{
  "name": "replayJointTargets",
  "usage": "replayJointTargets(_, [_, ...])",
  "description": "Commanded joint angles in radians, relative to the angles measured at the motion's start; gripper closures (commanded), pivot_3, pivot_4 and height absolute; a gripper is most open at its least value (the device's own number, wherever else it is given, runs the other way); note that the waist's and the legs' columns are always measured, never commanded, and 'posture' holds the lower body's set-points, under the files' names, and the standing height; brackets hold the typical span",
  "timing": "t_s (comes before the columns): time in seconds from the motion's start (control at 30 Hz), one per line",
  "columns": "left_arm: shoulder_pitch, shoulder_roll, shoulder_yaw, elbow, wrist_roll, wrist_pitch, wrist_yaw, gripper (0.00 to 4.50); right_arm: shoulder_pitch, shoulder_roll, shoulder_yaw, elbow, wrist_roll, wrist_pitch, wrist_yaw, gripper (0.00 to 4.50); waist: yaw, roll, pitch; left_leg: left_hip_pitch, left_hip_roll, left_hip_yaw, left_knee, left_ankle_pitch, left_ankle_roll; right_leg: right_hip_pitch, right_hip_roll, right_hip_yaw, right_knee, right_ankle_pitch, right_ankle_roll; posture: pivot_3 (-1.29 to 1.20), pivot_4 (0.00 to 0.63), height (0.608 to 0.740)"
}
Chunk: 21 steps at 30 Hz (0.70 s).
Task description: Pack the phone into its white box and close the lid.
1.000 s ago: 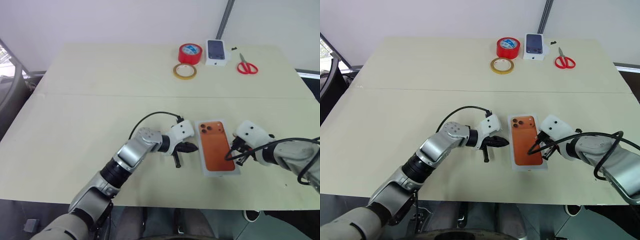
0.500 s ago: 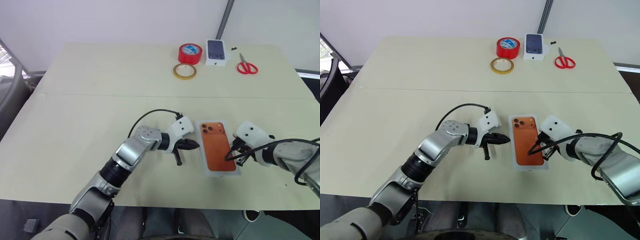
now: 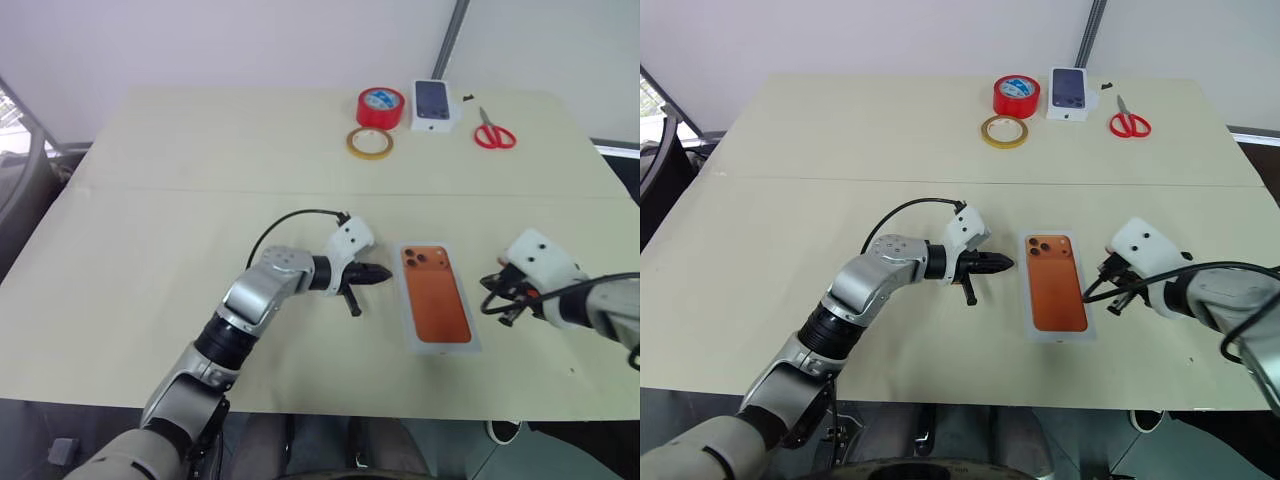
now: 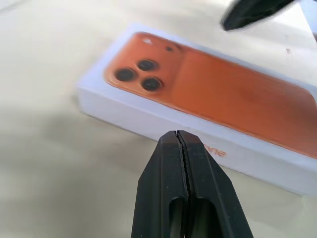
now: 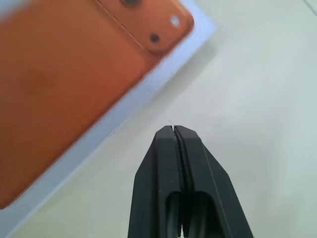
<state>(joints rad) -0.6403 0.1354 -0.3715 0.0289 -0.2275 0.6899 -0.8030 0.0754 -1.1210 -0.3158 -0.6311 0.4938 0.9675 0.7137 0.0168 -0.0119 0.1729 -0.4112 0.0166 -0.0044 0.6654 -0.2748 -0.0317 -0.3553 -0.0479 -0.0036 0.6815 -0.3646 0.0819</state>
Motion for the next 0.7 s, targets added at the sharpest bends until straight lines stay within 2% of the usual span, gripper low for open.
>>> replayJointTargets(0.03, [-0.056,-0.047,-0.011,0.016,0.004,-0.023,0.015,4.50,0.070,0.022,-0.072,-0.101,0.057,-0.026,0.084,4.47,0.001,0.000,0.000,0.000,0.000,0.000,0.000,0.000,0.000,0.000,0.000,0.000,0.000,0.000,0.000,0.00,0.150,0.740])
replayJointTargets(0.13, [-0.077,-0.069,-0.050,0.069,0.038,-0.054,0.019,4.50,0.129,0.039,-0.063,-0.153,0.073,-0.024,0.099,4.47,-0.003,0.000,0.000,0.001,-0.001,0.000,0.001,0.000,0.000,0.001,0.001,0.000,0.000,0.000,0.000,0.00,0.150,0.740])
replayJointTargets(0.2, [-0.096,-0.085,-0.084,0.138,0.068,-0.047,0.029,4.50,0.176,0.052,-0.005,-0.167,0.035,-0.024,0.066,4.47,-0.005,0.000,0.000,0.001,0.000,0.000,0.000,0.000,0.000,0.001,0.001,0.000,0.000,0.000,0.000,0.00,0.150,0.740])
replayJointTargets(0.37, [-0.094,-0.065,-0.137,0.187,0.127,-0.078,0.015,4.50,0.210,0.069,0.066,-0.171,-0.019,-0.035,0.011,4.47,-0.006,-0.002,-0.002,0.003,0.000,0.000,0.000,0.000,0.000,0.003,0.002,0.000,0.000,0.000,0.000,0.00,0.150,0.740])
replayJointTargets(0.57, [-0.057,-0.014,0.010,0.084,0.048,-0.053,0.015,4.50,0.147,0.123,0.002,-0.159,-0.014,-0.082,-0.016,4.47,-0.010,-0.003,-0.003,0.004,0.000,0.000,0.000,0.000,0.000,0.004,0.001,0.000,0.000,0.000,0.000,0.00,0.150,0.740])
replayJointTargets(0.7, [0.008,0.088,0.151,-0.027,-0.007,-0.092,0.016,4.50,0.060,0.202,-0.062,-0.096,-0.019,-0.163,-0.051,4.47,-0.013,-0.002,-0.003,0.003,0.001,0.000,0.000,0.001,-0.002,0.002,0.001,0.000,0.001,0.000,0.000,0.00,0.150,0.740])
